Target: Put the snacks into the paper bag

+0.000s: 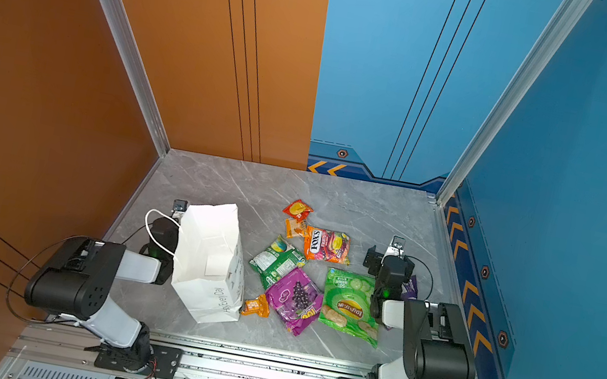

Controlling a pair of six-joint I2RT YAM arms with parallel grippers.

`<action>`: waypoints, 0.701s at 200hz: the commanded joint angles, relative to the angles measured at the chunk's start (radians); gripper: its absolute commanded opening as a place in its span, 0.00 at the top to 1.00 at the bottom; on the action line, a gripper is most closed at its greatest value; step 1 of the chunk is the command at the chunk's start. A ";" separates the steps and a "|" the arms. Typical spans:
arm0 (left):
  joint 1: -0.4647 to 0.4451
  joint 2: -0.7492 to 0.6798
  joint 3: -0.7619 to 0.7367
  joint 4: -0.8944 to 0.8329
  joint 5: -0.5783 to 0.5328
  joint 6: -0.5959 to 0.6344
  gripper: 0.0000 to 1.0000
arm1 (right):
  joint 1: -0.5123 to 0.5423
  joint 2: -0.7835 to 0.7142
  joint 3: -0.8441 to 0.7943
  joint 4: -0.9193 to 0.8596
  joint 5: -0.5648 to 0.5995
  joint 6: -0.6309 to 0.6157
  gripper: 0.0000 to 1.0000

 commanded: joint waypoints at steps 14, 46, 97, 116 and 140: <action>0.008 -0.004 0.014 -0.009 0.029 -0.003 0.02 | 0.000 -0.005 0.007 -0.020 0.004 0.017 0.00; 0.008 -0.005 0.014 -0.009 0.030 -0.003 0.02 | 0.000 -0.005 0.007 -0.020 0.004 0.017 0.00; 0.010 -0.004 0.012 -0.008 0.034 -0.003 0.02 | 0.000 -0.005 0.006 -0.020 0.004 0.017 0.00; 0.008 -0.027 0.008 -0.012 0.017 -0.004 0.02 | 0.000 -0.005 0.006 -0.020 0.004 0.016 0.00; -0.002 -0.128 0.005 -0.091 -0.048 -0.011 0.02 | 0.001 -0.006 0.005 -0.017 0.005 0.017 0.00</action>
